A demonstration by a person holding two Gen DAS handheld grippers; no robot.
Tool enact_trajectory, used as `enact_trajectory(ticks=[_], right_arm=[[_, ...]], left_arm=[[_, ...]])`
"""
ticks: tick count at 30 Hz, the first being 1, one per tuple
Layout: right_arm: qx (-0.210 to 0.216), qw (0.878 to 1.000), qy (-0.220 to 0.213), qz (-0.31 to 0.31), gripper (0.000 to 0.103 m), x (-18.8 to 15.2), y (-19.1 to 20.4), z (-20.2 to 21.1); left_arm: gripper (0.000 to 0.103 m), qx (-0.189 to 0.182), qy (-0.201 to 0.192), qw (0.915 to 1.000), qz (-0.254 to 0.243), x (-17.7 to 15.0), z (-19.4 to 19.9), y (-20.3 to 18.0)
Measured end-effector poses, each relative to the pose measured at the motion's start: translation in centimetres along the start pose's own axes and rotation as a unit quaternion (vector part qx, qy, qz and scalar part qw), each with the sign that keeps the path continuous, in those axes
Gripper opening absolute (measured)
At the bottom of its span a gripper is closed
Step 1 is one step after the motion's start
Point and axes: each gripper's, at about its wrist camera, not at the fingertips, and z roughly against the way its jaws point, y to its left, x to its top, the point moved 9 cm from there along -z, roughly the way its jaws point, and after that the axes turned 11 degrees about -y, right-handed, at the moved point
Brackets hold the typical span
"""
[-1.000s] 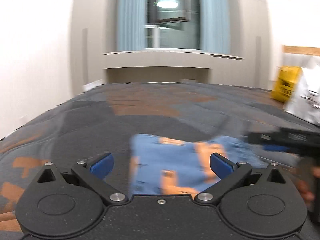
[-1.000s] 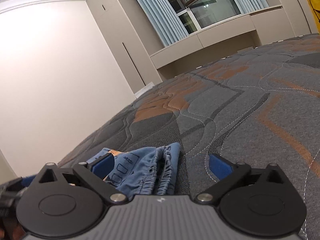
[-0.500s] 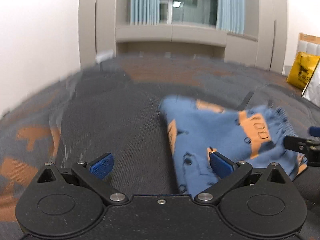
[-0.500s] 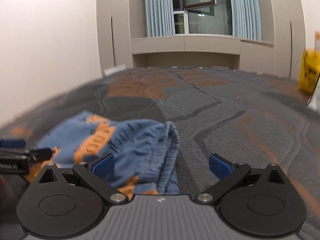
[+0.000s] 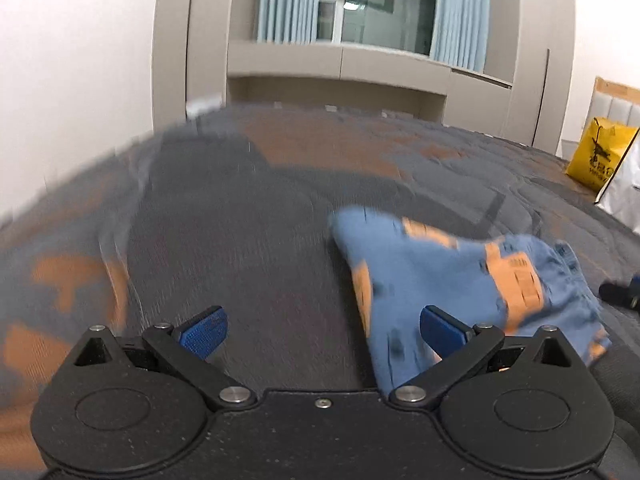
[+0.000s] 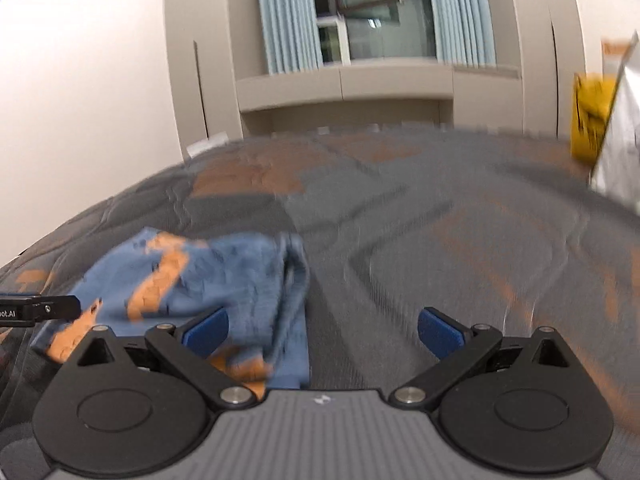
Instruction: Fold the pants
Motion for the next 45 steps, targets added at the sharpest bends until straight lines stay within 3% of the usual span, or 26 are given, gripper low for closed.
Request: enact_trajectory(ticks=[4,9,12,14,17,21,24,26,28,32,35,39,42,45], right_arm=[[0.031,0.998,-0.035,0.033,0.103,3.0,2.3,-2.7],[0.086,0.988,-0.037,0.126,0.103,2.8,6.3,-6.5],[0.063,0.978,-0.029,0.196,0.103,1.3,7.5,-8.2],[0.03,0.978,-0.01,0.208,0.103,0.4,7.2,-9.4],[-0.018,0.983,-0.004,0.185,0.103,0.6,5.3,-9.6],[-0.051,0.991,-0.004,0.126,0.103,0.9,2.5,-9.0],[-0.034,0.994,-0.028,0.099,0.103,1.5,1.9,-8.1],[-0.014,0.993,-0.048,0.11,0.103,2.5,2.8,-7.6],[0.019,0.989,-0.055,0.138,0.103,3.1,4.1,-7.8],[0.079,0.979,0.001,0.187,0.103,2.6,6.3,-10.5],[0.061,0.982,0.027,0.175,0.103,1.2,5.1,-11.9],[0.062,0.991,0.056,0.104,0.103,0.6,2.8,-12.6],[0.045,0.996,0.048,0.055,0.103,0.7,0.6,-12.1],[0.033,0.999,0.012,0.029,0.103,1.5,-0.4,-9.7]], left_arm=[[0.102,-0.016,-0.018,0.9984,-0.051,2.5,-2.2,-2.1],[0.102,0.009,-0.012,0.9953,-0.096,3.2,-6.1,-2.6],[0.103,0.014,0.004,0.9959,-0.089,2.0,-7.8,-2.4],[0.103,0.01,0.019,0.9964,-0.082,0.8,-8.8,-2.2],[0.103,-0.002,0.023,0.9983,-0.053,0.8,-8.9,-1.4],[0.103,-0.007,0.027,0.9988,-0.041,0.5,-9.2,-1.2],[0.102,0.004,0.02,0.999,-0.041,1.1,-8.6,-1.3],[0.102,0.012,0.001,0.9994,-0.032,2.2,-7.6,-1.7],[0.102,-0.005,-0.015,0.9992,-0.037,3.1,-6.2,-2.9],[0.102,-0.024,-0.005,0.9965,-0.079,2.1,-4.3,-4.6],[0.102,-0.018,0.03,0.9931,-0.112,-0.6,-4.1,-4.7],[0.102,-0.024,0.03,0.9956,-0.085,-1.8,-3.3,-3.9],[0.102,-0.025,0.033,0.9972,-0.063,-2.1,-2.7,-3.5],[0.102,-0.023,0.028,0.9984,-0.044,-1.9,-1.6,-3.3]])
